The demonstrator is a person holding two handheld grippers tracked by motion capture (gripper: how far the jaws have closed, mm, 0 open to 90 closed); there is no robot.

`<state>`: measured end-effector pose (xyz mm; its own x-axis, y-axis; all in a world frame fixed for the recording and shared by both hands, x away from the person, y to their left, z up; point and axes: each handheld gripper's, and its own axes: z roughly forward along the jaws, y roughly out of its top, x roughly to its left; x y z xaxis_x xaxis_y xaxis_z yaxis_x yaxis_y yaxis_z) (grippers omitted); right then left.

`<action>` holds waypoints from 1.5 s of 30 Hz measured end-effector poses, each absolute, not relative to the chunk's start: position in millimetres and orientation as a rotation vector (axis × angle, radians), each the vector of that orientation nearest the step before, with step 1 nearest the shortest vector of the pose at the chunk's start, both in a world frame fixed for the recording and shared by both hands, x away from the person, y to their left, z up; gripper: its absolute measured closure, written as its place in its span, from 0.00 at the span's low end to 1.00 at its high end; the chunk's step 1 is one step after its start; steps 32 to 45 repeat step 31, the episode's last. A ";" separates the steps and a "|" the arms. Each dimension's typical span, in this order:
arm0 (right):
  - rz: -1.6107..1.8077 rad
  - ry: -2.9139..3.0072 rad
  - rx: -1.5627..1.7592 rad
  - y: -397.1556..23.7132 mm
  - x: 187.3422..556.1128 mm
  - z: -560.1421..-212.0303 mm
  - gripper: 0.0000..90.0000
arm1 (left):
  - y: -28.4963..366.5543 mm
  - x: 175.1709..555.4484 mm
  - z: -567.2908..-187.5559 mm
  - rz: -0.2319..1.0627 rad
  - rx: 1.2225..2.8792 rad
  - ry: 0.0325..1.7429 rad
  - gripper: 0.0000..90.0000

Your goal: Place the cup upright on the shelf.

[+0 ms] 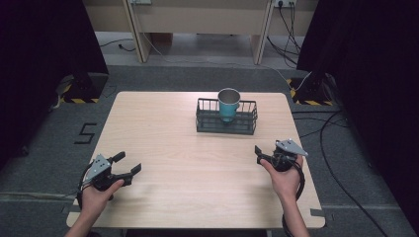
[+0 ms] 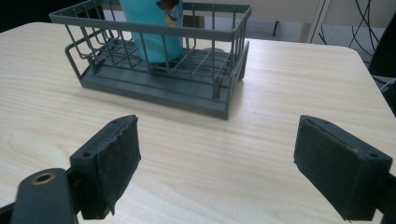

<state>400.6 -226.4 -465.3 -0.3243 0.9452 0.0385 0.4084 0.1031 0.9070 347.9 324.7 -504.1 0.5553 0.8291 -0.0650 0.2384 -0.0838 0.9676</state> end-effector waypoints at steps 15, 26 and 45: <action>1.279 1.752 1.305 -238.7 365.2 -491.0 0.18 | 325.0 347.5 -503.4 0.627 1.619 0.916 0.16; 1.302 1.715 1.290 -241.6 354.8 -501.0 0.18 | 325.0 347.5 -502.5 0.631 1.612 0.911 0.16; 1.299 1.726 1.295 -240.8 355.4 -504.2 0.18 | 325.1 347.8 -502.4 0.630 1.610 0.910 0.16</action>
